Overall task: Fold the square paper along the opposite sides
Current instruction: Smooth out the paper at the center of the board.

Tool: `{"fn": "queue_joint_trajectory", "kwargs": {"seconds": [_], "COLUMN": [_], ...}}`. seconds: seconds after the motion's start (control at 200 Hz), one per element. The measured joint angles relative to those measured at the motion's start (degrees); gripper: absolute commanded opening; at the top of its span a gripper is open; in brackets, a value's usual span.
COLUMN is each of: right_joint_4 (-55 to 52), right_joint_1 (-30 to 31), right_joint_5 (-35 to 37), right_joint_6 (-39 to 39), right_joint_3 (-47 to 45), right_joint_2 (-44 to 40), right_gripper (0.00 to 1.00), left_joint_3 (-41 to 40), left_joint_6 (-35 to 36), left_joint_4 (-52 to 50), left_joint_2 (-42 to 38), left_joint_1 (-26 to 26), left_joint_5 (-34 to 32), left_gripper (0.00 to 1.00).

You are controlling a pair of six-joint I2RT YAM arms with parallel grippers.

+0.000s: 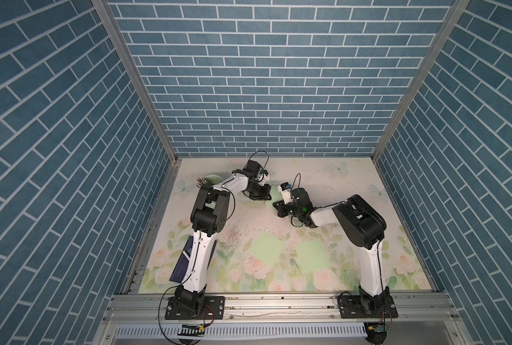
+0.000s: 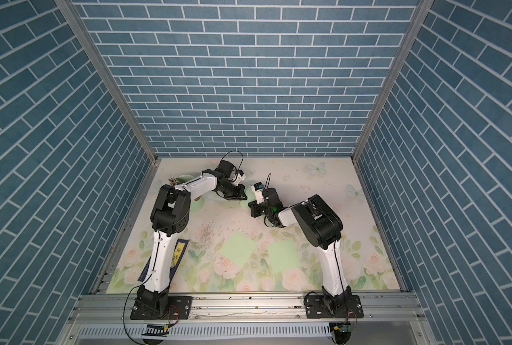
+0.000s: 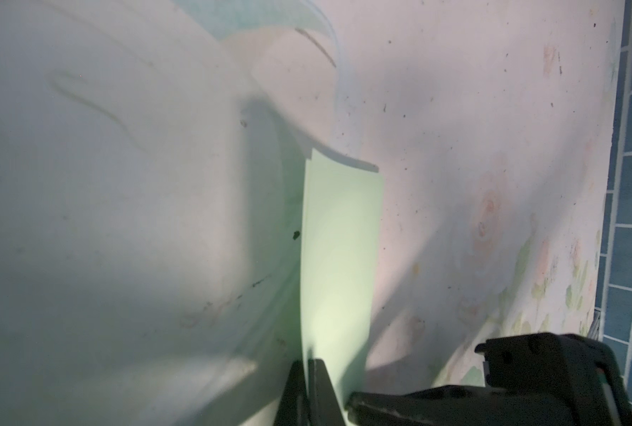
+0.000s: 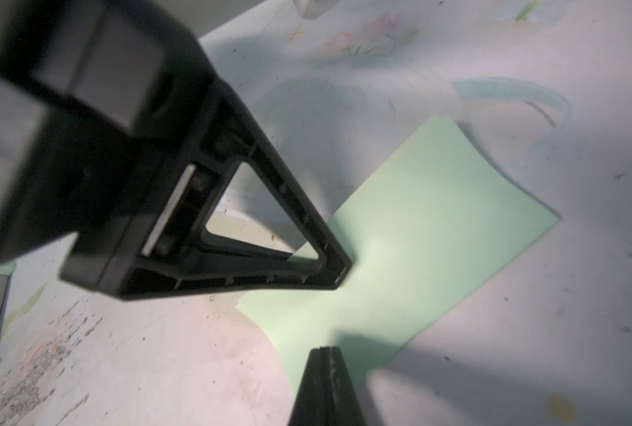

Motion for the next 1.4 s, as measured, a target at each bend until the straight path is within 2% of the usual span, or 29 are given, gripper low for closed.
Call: {"fn": "queue_joint_trajectory", "kwargs": {"seconds": [0.58,1.0,1.115,1.26,1.4], "right_joint_4": [-5.3,-10.2,-15.0,-17.2,-17.3], "right_joint_1": [1.0,0.8,-2.2,-7.0,-7.4], "right_joint_5": [1.8,0.5,-2.0,-2.8,-2.9], "right_joint_6": [-1.1,-1.1,-0.9,-0.5,-0.4], "right_joint_3": [0.4,-1.5,2.0,11.8,19.3], "right_joint_2": [-1.7,-5.2,-5.1,-2.5,1.3], "right_gripper": [0.00,0.00,0.00,0.00,0.00], "left_joint_3": [-0.6,0.7,0.9,1.1,1.2], "left_joint_6": [0.2,0.6,0.6,0.6,0.6], "left_joint_4": [0.7,0.0,-0.1,-0.2,-0.4], "left_joint_2": [-0.2,0.3,0.3,0.5,0.5], "left_joint_1": [0.1,0.8,1.0,1.0,1.0], "left_joint_5": [0.1,-0.6,-1.0,-1.0,-1.0], "left_gripper": [0.00,0.00,0.00,0.00,0.00]}}
